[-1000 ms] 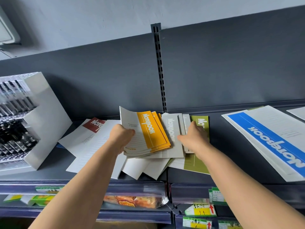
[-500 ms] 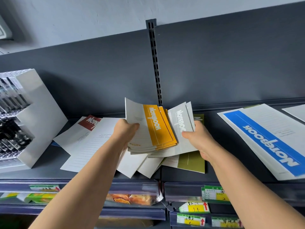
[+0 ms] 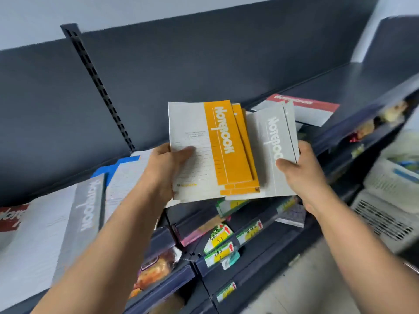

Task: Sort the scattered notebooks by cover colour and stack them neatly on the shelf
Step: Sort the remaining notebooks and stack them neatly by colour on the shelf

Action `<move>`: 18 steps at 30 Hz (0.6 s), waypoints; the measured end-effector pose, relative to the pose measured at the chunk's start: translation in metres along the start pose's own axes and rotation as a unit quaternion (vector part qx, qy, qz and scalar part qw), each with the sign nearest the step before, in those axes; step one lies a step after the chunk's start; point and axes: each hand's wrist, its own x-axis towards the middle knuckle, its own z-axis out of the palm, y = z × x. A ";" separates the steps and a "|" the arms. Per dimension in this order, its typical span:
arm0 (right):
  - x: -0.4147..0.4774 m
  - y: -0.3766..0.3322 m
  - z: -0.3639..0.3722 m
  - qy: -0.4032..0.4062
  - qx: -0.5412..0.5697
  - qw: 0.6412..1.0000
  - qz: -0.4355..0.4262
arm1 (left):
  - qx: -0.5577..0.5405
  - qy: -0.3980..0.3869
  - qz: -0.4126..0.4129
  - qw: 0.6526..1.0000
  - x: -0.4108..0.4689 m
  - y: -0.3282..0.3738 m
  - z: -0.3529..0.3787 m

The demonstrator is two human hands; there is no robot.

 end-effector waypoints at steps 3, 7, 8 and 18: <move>-0.040 0.019 -0.050 0.086 -0.037 0.995 0.019 | 0.018 -0.097 -0.022 0.995 -0.015 -0.019 0.047; -0.101 0.035 -0.118 0.185 -0.086 0.976 0.068 | 0.015 -0.213 -0.033 0.976 -0.049 -0.042 0.110; -0.116 0.036 -0.134 0.202 -0.094 0.972 0.081 | 0.010 -0.240 -0.038 0.970 -0.061 -0.045 0.125; -0.235 0.064 -0.293 0.371 -0.215 0.886 0.177 | 0.034 -0.419 -0.014 0.907 -0.185 -0.051 0.283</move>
